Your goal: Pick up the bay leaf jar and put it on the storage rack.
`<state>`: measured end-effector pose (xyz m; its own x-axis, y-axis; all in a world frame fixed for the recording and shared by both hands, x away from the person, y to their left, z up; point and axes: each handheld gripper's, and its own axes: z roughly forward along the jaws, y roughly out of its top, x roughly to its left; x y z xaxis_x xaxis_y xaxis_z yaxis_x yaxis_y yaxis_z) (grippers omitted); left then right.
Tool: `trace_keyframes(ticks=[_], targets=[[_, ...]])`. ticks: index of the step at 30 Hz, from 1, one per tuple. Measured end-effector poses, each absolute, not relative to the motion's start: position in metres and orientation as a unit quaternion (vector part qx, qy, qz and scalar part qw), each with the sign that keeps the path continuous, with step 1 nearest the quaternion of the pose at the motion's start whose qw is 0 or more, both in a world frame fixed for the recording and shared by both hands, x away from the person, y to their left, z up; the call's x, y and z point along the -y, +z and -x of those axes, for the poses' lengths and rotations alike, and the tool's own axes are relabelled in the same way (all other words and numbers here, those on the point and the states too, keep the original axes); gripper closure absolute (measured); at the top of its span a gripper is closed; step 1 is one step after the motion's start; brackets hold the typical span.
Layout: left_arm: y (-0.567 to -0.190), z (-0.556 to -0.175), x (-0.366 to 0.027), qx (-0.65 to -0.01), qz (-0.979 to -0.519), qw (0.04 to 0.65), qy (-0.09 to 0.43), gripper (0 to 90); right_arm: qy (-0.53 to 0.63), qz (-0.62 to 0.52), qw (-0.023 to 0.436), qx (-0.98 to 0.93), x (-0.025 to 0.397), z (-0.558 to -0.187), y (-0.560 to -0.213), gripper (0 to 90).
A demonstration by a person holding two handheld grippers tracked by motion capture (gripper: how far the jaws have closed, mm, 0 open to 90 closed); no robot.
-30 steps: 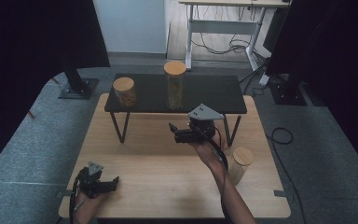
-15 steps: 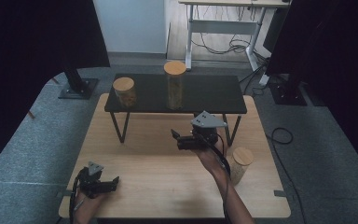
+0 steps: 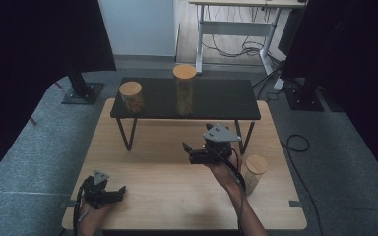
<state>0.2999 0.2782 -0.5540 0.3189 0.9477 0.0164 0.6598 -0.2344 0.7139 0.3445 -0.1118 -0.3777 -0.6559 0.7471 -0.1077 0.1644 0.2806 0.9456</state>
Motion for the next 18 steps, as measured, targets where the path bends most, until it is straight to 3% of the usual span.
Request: trace_keyframes(ticks=[18], targets=[[-0.554, -0.300, -0.278, -0.536, -0.750, 0.310, 0.233, 1.8, 0.521, -0.305, 0.281, -0.746, 0.123, -0.330, -0.389, 2.8]])
